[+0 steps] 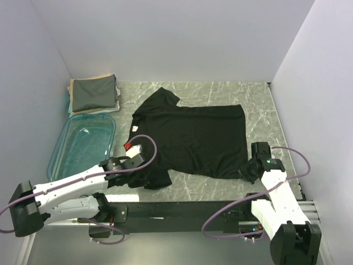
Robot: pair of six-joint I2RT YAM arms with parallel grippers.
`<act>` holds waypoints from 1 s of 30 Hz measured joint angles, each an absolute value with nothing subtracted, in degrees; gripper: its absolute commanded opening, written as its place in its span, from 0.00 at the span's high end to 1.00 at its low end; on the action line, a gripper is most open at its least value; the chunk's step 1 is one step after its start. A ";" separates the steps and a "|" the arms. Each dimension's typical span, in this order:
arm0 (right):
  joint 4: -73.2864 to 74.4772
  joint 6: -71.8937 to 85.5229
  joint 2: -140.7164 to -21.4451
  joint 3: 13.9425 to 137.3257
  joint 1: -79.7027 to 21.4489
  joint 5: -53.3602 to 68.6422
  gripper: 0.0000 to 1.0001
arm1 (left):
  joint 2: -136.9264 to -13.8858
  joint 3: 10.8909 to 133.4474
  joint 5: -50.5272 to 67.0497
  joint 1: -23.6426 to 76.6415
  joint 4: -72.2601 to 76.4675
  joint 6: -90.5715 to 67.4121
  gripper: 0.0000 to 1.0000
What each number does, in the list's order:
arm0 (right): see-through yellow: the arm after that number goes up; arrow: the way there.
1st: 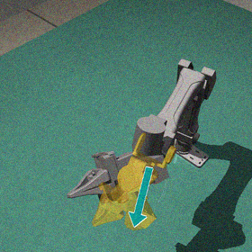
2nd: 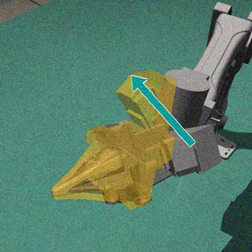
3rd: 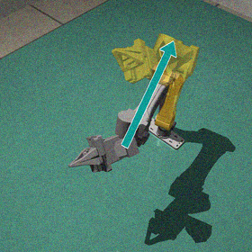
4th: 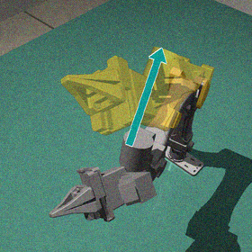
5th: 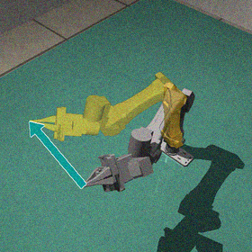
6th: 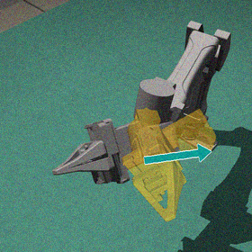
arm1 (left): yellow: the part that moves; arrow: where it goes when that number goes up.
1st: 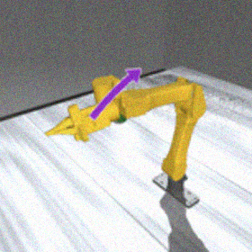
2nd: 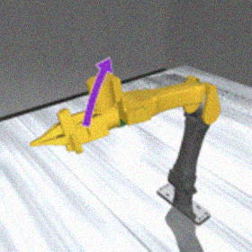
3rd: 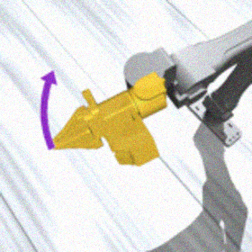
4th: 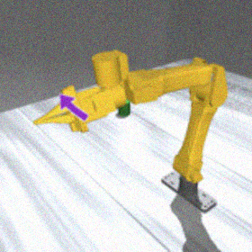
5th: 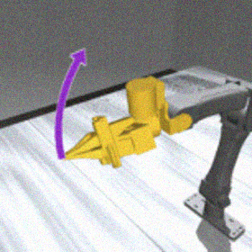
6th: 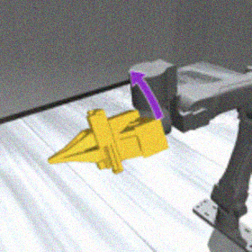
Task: Fold and stack the t-shirts
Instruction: Fold the tshirt
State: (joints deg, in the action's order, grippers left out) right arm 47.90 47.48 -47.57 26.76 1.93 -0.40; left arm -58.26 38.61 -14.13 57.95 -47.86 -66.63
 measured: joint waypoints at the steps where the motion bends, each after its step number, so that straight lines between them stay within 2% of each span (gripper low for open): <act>1: 49.56 47.18 -46.98 27.51 1.93 -0.40 1.00 | -57.39 38.61 -13.50 57.95 -48.21 -66.65 0.99; 16: 63.64 43.75 -44.86 35.68 0.34 -1.15 1.00 | -45.15 38.59 -6.66 58.00 -55.13 -71.55 0.99; 23: 64.71 43.55 -44.38 36.64 -0.78 -2.13 1.00 | -46.22 38.59 -5.82 58.02 -54.83 -71.68 0.99; 30: 62.08 41.12 -44.03 36.64 -0.80 -3.97 1.00 | -51.37 43.18 -10.59 57.76 -53.84 -71.31 0.99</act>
